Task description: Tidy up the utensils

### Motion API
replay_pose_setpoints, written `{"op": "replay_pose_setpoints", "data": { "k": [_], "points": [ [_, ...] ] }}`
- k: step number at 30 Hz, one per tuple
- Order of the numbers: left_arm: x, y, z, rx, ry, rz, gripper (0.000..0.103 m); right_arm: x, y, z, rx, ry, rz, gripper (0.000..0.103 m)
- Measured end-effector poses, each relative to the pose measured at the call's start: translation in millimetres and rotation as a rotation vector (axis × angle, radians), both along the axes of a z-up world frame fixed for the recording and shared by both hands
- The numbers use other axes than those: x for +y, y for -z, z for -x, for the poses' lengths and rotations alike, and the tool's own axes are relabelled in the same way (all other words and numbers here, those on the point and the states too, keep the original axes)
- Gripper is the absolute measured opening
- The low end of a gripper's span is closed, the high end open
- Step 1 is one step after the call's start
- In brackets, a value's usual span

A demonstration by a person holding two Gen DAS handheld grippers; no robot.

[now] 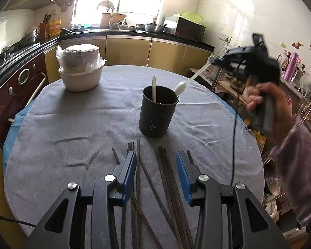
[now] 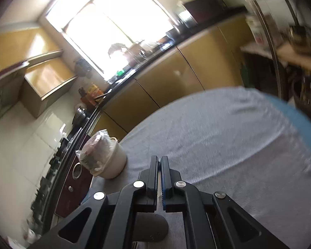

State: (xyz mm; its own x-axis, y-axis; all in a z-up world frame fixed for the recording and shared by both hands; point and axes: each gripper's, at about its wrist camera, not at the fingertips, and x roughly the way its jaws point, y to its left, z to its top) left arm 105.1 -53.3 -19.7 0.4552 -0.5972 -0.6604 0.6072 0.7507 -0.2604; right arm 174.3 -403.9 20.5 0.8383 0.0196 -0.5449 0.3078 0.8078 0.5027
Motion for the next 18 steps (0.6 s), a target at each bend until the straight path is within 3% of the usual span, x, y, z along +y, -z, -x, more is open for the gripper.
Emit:
{"op": "replay_pose_setpoints", "data": {
  "k": [5, 9, 14, 18],
  "points": [
    [13, 4, 11, 0.016, -0.021, -0.008, 0.04, 37, -46, 20, -0.055, -0.055, 0.1, 0.003],
    [26, 6, 21, 0.026, -0.04, -0.013, 0.041, 71, -63, 27, -0.06, -0.109, 0.171, 0.003],
    [36, 5, 30, 0.055, -0.072, -0.027, 0.041, 119, -36, 4, 0.076, -0.175, 0.31, 0.003],
    [40, 2, 36, 0.05, -0.111, -0.092, 0.042, 139, -6, -7, 0.169, -0.22, 0.336, 0.003]
  ]
}}
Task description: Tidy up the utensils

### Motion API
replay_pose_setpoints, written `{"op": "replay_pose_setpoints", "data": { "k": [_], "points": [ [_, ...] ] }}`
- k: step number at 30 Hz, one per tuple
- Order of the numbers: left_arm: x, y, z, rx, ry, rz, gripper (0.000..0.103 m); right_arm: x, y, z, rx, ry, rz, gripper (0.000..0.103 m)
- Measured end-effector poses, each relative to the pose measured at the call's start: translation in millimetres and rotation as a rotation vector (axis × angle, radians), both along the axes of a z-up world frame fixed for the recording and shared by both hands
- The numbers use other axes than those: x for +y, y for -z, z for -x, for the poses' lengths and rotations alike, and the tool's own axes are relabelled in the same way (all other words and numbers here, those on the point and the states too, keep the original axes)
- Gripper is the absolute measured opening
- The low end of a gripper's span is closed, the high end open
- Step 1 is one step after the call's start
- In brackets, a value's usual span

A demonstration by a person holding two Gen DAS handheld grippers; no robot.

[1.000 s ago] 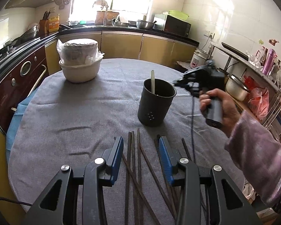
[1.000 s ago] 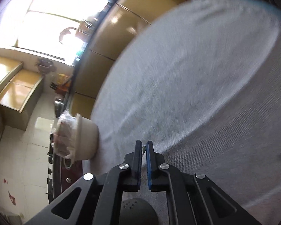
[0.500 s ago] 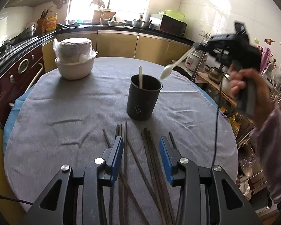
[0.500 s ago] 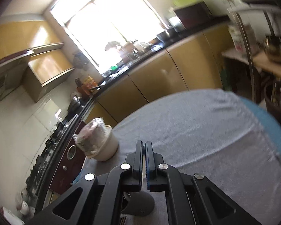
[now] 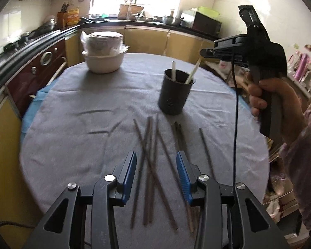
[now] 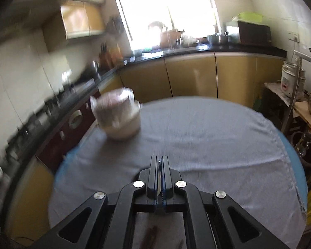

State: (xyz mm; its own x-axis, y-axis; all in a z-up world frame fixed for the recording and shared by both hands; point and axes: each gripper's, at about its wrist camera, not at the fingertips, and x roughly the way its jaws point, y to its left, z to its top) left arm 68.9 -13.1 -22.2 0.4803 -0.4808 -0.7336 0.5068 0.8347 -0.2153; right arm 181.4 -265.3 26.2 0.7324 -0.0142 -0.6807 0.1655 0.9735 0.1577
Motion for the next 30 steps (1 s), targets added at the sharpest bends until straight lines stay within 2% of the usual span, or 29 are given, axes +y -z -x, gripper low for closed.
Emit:
{"op": "replay_pose_setpoints", "data": {
  "k": [2, 5, 8, 10, 11, 12, 13, 14, 16, 21, 30],
  "points": [
    [2, -1, 4, -0.007, -0.025, -0.037, 0.054, 1, 6, 4, 0.03, 0.008, -0.04, 0.005],
    [8, -5, 12, -0.028, -0.071, -0.076, 0.057, -5, 1, 32, -0.023, 0.037, -0.131, 0.006],
    [9, -7, 17, -0.037, -0.119, -0.117, 0.059, -3, -8, 74, -0.076, 0.043, -0.129, 0.008],
    [10, -9, 22, -0.043, -0.15, -0.138, 0.059, 1, -9, 102, -0.082, 0.042, -0.12, 0.019],
    [10, -11, 26, -0.05, -0.165, -0.148, 0.059, 4, -8, 118, -0.081, 0.044, -0.114, 0.034],
    [9, -14, 29, -0.065, -0.179, -0.161, 0.06, 7, -8, 131, -0.083, 0.044, -0.111, 0.054],
    [8, -17, 33, -0.086, -0.195, -0.182, 0.062, 10, -7, 146, -0.095, 0.043, -0.106, 0.062],
    [6, -20, 38, -0.106, -0.209, -0.203, 0.063, 13, -7, 165, -0.119, 0.047, -0.086, 0.064],
    [4, -25, 47, -0.142, -0.223, -0.224, 0.064, 21, -4, 190, -0.125, 0.047, -0.032, 0.064],
    [3, -43, 74, -0.212, -0.261, -0.257, 0.065, 29, -10, 224, -0.131, 0.054, 0.03, 0.064],
    [9, -73, 130, -0.303, -0.322, -0.268, 0.065, 50, -38, 275, -0.198, 0.041, 0.068, 0.064]
  ]
}}
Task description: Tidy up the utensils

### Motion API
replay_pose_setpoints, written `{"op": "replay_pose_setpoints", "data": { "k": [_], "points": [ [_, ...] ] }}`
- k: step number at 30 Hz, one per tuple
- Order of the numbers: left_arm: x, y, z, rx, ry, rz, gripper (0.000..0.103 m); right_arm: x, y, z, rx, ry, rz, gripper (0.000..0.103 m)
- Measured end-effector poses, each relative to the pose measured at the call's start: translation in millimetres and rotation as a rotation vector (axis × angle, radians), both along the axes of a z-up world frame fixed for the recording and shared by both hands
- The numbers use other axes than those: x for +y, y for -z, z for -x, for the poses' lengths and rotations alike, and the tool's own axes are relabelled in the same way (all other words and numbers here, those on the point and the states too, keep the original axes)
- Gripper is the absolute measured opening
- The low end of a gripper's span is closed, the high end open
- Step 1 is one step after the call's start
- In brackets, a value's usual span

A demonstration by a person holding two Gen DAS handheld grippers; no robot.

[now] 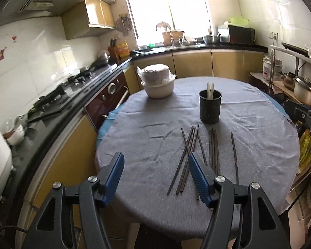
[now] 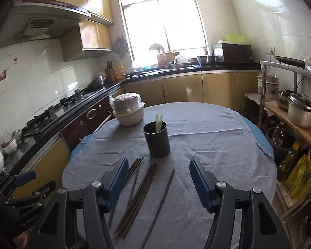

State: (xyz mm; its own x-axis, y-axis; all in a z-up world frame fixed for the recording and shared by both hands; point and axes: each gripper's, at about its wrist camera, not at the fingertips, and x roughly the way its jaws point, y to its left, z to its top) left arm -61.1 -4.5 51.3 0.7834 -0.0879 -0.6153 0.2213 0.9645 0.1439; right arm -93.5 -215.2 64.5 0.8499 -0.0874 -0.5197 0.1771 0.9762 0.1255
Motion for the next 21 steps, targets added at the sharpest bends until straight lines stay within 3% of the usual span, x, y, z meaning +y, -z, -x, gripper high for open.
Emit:
{"op": "replay_pose_setpoints", "data": {
  "k": [10, 13, 14, 18, 21],
  "points": [
    [7, -38, 51, -0.122, -0.05, -0.017, 0.067, 8, -24, 37, -0.037, -0.003, 0.006, 0.064],
    [10, -49, 63, -0.166, -0.072, -0.016, 0.077, 9, -29, 43, -0.037, -0.003, -0.001, 0.064],
    [11, -52, 66, -0.178, -0.077, -0.012, 0.081, 12, -30, 47, -0.039, -0.002, 0.012, 0.064],
    [13, -58, 75, -0.221, -0.071, 0.014, 0.081, 27, -34, 57, -0.033, 0.02, 0.123, 0.064],
    [12, -58, 71, -0.207, -0.063, 0.043, 0.081, 32, -37, 61, -0.02, 0.06, 0.181, 0.065]
  ]
}}
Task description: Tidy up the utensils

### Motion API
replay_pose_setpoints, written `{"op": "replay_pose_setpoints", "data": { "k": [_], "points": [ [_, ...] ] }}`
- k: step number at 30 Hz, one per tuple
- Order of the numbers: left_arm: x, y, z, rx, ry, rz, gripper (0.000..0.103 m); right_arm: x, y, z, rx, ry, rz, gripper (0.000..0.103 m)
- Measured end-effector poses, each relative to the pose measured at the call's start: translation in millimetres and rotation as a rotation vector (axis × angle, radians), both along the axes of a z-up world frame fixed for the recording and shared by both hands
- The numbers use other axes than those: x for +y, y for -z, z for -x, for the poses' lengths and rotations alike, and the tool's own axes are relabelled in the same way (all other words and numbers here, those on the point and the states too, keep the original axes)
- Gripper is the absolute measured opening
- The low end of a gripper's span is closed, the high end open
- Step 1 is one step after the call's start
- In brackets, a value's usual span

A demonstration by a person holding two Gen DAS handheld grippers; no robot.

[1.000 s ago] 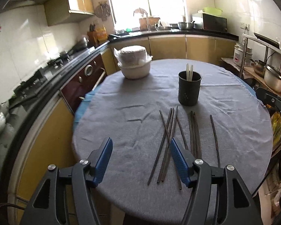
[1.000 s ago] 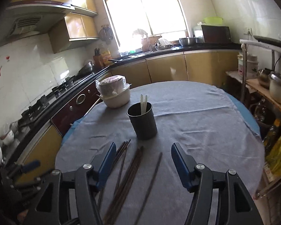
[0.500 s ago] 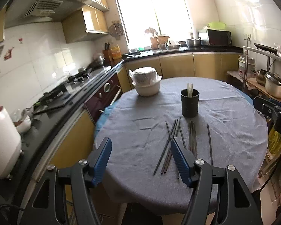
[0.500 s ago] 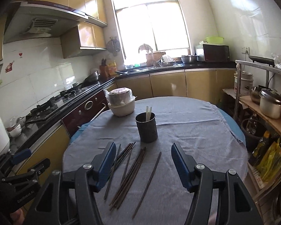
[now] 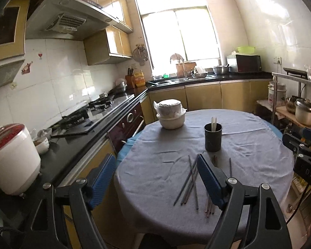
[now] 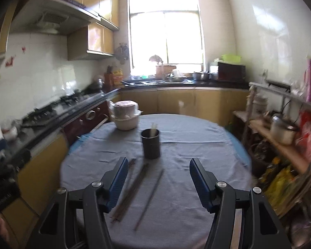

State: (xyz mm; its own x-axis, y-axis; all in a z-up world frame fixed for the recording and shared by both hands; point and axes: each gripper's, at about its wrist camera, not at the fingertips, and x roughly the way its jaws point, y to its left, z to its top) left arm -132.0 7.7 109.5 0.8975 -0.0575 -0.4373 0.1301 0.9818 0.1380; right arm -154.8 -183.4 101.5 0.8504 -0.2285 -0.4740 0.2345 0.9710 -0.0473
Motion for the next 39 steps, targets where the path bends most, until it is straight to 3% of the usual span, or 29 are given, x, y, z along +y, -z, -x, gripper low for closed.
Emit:
{"op": "replay_pose_setpoints", "data": {
  "k": [17, 26, 39],
  "points": [
    [-10, -8, 9, -0.006, 0.038, 0.045, 0.081, 8, -16, 20, -0.006, 0.124, 0.161, 0.066],
    [-16, -13, 11, -0.014, 0.045, 0.07, 0.081, 7, -21, 34, -0.025, 0.147, 0.175, 0.067],
    [-27, -10, 14, -0.01, 0.066, 0.048, 0.081, -5, -19, 44, -0.035, 0.17, 0.147, 0.069]
  ]
}}
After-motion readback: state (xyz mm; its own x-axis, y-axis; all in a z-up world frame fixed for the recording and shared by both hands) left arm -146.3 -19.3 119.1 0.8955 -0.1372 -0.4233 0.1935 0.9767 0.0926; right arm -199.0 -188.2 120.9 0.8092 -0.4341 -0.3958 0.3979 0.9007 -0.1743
